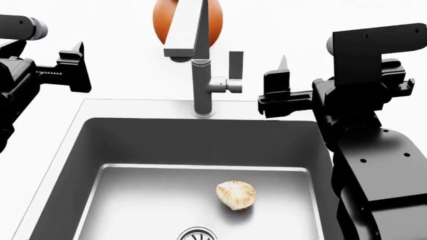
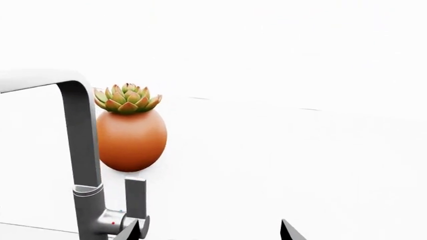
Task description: Turn on the sink faucet.
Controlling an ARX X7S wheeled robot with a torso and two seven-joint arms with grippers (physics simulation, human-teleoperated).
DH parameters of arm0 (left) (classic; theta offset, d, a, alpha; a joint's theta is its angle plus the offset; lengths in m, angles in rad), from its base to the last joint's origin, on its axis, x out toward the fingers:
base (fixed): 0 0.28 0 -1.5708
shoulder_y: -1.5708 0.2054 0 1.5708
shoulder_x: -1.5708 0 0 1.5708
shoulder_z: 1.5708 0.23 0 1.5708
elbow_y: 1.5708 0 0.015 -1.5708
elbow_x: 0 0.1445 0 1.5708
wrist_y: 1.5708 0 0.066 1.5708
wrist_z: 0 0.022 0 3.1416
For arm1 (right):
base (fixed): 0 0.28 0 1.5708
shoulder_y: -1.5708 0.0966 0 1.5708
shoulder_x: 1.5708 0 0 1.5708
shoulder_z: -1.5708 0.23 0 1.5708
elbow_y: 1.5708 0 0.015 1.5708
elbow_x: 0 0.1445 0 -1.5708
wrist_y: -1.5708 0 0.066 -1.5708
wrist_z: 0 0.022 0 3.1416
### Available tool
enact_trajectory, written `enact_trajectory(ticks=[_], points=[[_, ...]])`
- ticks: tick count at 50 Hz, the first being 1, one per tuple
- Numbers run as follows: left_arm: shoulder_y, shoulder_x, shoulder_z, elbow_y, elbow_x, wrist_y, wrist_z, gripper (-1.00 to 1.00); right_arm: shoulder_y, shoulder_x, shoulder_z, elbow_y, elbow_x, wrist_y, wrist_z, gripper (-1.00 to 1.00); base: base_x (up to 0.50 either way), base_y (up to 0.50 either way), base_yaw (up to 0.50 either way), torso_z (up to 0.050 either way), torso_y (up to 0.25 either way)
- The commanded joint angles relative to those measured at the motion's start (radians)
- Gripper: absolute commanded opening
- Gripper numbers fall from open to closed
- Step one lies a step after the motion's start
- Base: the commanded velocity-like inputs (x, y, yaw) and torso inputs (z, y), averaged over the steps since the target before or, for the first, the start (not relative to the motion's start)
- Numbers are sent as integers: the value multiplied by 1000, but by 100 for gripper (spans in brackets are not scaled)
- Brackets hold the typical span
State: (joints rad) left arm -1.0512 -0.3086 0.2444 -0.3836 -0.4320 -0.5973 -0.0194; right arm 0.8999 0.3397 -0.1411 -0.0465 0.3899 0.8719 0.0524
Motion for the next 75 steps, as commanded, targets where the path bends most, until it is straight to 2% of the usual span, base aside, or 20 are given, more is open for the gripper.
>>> enact_trajectory(ticks=[1,8,10,11,15,35,39,41,45,54,64,75], points=[[15,2,5,-6,0,14,2,100,-8,5,2,0,1,-5,4,100,500,199,0,0,0],[30,-5,4,17,-4,0,-10,100,-21,5,4,8,4,-20,1,100,304,97,0,0,0],[28,0,10,7,0,8,-7,100,-23,8,9,1,8,-18,1,100,0,0,0,0,0],[39,-8,30,25,20,57,15,100,-23,8,11,0,9,-18,2,100,0,0,0,0,0],[28,-6,40,23,26,60,19,100,-18,5,10,12,13,-21,-4,100,0,0,0,0,0],[18,-11,34,49,4,42,23,100,43,-4,-7,14,33,-3,-22,100,0,0,0,13,-237],[1,-13,22,71,-6,22,9,100,57,-4,-2,-14,44,19,-17,100,0,0,0,14,-243],[6,0,-18,66,-14,38,-35,100,73,-8,-14,-8,48,29,-25,100,0,0,0,7,-115],[-2,-6,-22,58,-33,-3,-29,100,117,-27,-18,-3,65,45,-36,100,0,0,0,0,0],[8,-8,-23,63,-41,-17,-35,100,222,-91,-92,250,15,-70,-97,100,0,0,0,0,0],[32,-17,-29,55,-46,-3,-30,100,413,-213,-175,808,-80,-361,-208,100,0,0,0,0,0],[36,-8,-23,35,-44,9,-28,100,512,-263,-189,1030,-97,-476,-242,100,0,0,0,0,0]])
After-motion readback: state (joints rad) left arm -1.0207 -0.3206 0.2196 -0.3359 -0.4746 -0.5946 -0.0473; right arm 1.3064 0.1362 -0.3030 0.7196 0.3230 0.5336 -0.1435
